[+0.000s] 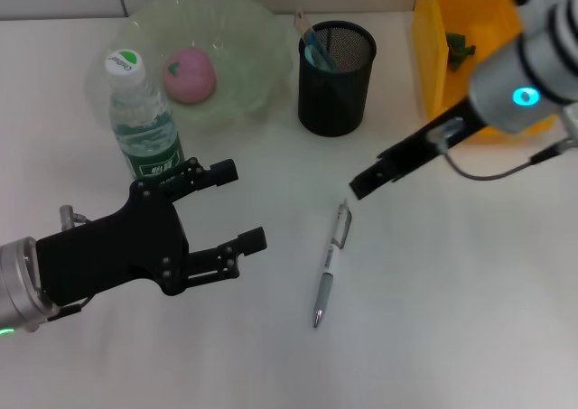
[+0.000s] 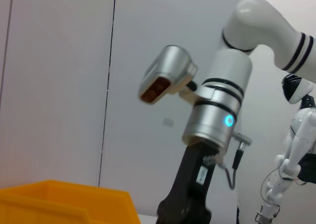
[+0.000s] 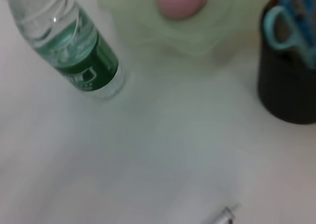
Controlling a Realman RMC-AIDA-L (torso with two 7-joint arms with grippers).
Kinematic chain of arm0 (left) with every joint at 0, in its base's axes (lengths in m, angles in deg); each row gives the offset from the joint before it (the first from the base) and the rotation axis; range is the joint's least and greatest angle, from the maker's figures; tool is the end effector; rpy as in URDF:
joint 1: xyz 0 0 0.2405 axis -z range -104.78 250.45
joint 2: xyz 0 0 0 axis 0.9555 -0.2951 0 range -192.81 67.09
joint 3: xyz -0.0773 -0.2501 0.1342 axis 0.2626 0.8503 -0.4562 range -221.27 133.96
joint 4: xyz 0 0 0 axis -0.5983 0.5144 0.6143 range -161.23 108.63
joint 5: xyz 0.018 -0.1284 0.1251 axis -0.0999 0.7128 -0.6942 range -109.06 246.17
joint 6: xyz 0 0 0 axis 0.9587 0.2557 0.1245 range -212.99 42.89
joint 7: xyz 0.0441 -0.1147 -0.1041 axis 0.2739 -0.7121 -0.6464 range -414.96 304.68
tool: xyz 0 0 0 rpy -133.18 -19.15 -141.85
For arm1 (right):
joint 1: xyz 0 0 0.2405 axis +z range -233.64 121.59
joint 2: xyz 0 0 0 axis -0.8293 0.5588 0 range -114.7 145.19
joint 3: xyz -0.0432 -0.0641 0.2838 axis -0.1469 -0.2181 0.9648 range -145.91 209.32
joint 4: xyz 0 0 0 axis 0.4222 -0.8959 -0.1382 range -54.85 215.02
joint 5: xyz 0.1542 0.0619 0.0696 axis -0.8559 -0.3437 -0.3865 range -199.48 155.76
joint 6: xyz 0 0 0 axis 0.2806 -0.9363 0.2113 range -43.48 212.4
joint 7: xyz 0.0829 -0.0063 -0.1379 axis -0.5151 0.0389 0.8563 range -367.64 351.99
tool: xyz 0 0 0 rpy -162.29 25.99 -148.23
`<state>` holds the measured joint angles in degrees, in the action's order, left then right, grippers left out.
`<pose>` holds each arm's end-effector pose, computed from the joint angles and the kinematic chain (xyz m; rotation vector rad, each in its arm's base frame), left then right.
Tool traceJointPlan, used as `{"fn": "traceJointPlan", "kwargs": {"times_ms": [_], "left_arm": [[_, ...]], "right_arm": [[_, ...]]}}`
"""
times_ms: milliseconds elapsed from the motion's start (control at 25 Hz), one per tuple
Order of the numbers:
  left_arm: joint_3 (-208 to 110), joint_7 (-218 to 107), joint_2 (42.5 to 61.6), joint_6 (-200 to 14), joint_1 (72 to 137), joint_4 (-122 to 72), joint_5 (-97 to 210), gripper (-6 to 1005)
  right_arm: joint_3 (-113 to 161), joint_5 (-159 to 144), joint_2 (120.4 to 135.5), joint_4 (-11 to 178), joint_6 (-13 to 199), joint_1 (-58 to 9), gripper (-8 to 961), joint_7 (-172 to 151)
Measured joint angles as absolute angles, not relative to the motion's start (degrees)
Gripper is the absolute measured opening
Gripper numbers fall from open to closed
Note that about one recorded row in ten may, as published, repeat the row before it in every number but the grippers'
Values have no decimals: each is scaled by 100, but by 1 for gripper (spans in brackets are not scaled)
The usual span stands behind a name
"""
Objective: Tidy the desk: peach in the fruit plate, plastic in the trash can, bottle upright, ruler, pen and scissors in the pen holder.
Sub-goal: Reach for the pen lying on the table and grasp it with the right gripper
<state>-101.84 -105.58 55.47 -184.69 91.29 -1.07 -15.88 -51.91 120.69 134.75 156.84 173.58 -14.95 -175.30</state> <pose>-0.2665 0.2478 -0.0432 -2.6000 -0.2669 -1.1658 0.1679 0.3566 -0.0566 -2.5440 1.2042 -0.3476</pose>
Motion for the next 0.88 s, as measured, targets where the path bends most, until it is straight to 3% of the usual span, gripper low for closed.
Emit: {"fn": "traceJointPlan", "kwargs": {"times_ms": [400,880], "left_arm": [[-10184,-10559,5546,-18460,9131,-107,-1590,835],[-10184,-10551,5544,-18446,9122,-115,-1599,835]], "right_arm": [[-5935,12189,13513,13670,16475,-373,617,-17709],[-5973,11997,13513,12978,16066,-15,585,-17730]]}}
